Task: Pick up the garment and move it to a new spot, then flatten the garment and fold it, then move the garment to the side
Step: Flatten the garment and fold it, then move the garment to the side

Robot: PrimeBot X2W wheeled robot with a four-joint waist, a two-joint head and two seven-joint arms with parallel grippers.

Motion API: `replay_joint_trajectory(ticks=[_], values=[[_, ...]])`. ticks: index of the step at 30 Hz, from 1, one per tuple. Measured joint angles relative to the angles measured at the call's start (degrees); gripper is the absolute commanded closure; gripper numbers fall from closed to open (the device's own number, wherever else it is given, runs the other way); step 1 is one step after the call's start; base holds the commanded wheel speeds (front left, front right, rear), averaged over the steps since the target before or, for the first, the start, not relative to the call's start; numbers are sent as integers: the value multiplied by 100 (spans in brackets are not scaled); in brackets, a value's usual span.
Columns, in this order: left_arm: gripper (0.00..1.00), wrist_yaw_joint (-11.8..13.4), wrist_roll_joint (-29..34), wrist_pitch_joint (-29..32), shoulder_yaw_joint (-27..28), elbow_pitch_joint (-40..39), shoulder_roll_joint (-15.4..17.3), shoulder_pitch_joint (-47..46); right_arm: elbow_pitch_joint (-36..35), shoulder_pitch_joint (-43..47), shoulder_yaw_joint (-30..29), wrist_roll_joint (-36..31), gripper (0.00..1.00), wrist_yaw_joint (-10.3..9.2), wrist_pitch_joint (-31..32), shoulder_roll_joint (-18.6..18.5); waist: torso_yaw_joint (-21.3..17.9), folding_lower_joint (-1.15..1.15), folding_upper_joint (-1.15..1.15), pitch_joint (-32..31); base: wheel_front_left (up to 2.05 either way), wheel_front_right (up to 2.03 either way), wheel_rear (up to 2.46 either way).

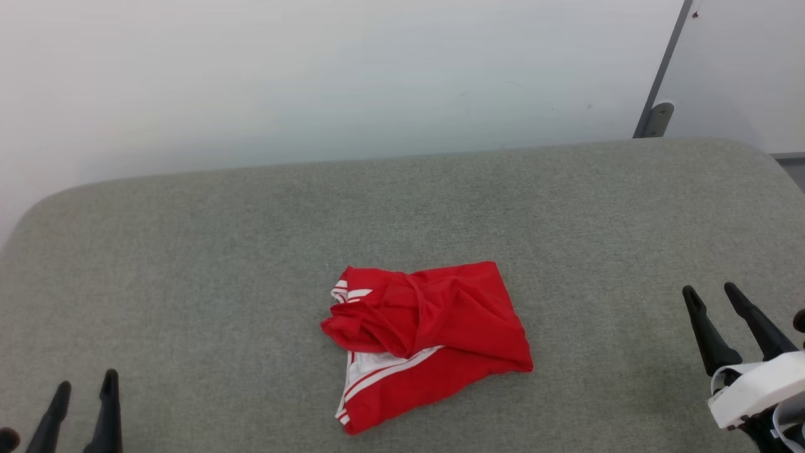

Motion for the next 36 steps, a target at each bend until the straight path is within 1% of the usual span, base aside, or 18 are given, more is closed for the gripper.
replay_joint_trajectory(ticks=[2, 12, 20, 28, 36], values=[[0, -43, 27, -10, 47, -1, -3, 18, 10, 41, -16, 0, 0, 0, -8, 2, -1, 0, 0, -3, 0, 0, 0], [0, -101, 67, -10, 125, 11, -36, 40, 45, 105, -33, 7, 0, 0, -2, 46, 13, 0, 0, -34, 0, 0, 0], [0, -116, 55, 44, 78, 21, -79, 38, 51, 107, -1, 21, 0, 0, 142, 62, 159, 0, 0, -49, 0, 0, 0], [0, -46, -12, 212, -32, 12, -169, 70, 112, -122, 250, 105, 0, 0, 760, 182, 482, 0, 0, -45, 0, 0, 0], [0, -43, -9, 314, -242, -33, -274, 57, 281, -524, 525, 137, 0, 0, 1417, 314, 997, 0, 0, 17, 0, 0, 0]])
